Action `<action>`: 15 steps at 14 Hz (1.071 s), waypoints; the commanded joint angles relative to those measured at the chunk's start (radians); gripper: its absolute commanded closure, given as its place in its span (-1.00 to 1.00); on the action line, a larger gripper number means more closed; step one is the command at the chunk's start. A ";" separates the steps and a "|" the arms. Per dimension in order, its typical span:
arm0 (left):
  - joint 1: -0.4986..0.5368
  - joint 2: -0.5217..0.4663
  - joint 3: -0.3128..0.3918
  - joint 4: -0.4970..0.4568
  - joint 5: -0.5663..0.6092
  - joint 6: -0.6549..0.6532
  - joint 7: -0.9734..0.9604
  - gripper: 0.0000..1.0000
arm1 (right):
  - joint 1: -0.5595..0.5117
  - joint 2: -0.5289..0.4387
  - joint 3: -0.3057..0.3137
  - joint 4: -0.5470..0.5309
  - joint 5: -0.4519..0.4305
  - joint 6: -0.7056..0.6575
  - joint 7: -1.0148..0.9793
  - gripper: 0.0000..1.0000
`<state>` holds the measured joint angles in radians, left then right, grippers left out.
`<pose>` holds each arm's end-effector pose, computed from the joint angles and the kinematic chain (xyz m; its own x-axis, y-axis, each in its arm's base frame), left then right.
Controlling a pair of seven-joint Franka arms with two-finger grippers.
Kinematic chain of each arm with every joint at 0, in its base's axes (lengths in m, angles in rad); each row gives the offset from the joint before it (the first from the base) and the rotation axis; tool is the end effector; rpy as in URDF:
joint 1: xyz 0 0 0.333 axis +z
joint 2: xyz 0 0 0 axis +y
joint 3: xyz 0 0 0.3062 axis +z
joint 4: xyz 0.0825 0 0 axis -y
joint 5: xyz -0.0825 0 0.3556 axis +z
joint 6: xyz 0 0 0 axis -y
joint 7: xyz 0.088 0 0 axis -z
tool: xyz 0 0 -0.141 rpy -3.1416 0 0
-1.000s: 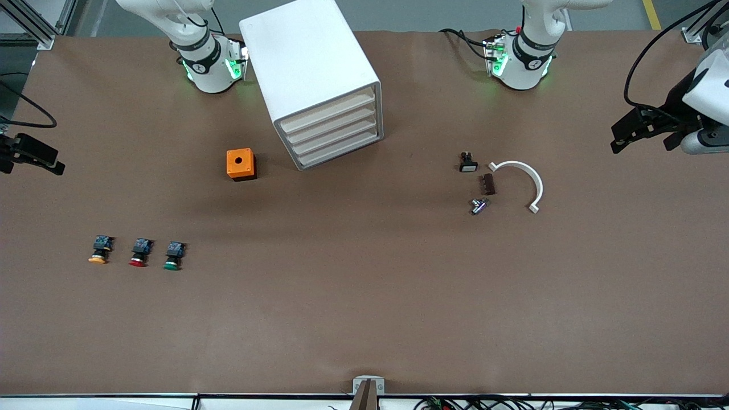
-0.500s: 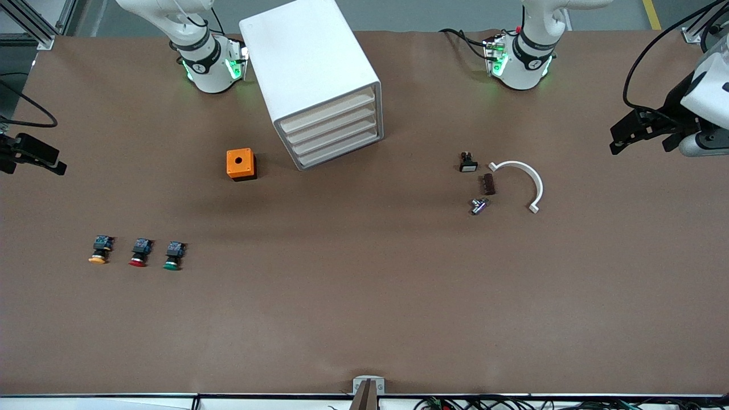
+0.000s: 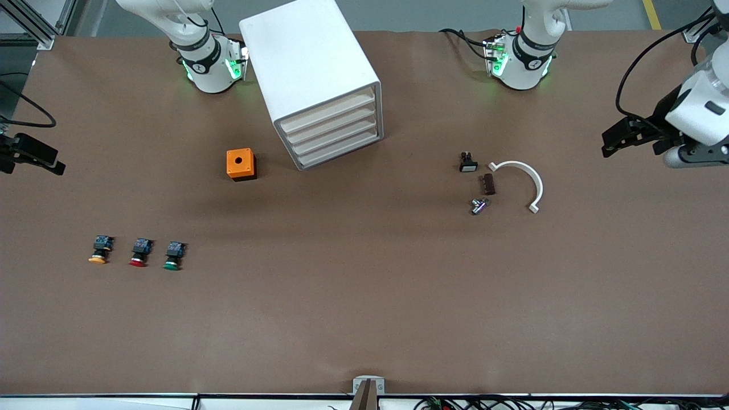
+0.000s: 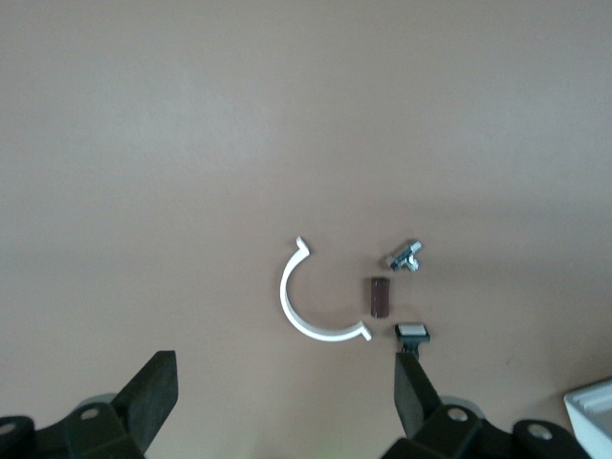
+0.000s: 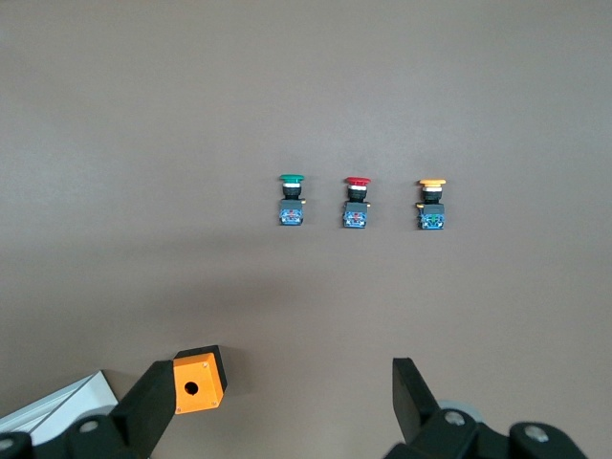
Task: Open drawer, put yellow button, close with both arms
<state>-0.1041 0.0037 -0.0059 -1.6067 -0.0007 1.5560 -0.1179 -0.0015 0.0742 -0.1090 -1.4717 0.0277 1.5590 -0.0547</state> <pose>0.5193 -0.0574 0.5617 0.9985 0.0081 -0.0541 0.0078 -1.0000 -0.0057 0.5455 -0.0544 0.5840 0.9984 -0.0550 0.0146 -0.0548 -0.9983 -0.0188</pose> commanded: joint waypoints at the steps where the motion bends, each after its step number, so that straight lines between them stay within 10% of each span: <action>1: -0.008 0.038 0.000 0.008 -0.103 -0.043 0.024 -1.00 | 0.003 0.003 -0.006 0.019 0.012 -0.013 0.006 -1.00; 15: -0.068 0.234 -0.206 -0.116 -0.772 0.027 0.093 -1.00 | -0.002 0.003 -0.009 0.034 0.011 -0.008 0.007 -1.00</action>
<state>-0.1624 0.2439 -0.1722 -1.6867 -0.7127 1.5268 -0.0509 -0.0019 0.0742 -0.1136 -1.4583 0.0277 1.5591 -0.0547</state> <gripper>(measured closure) 0.000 0.000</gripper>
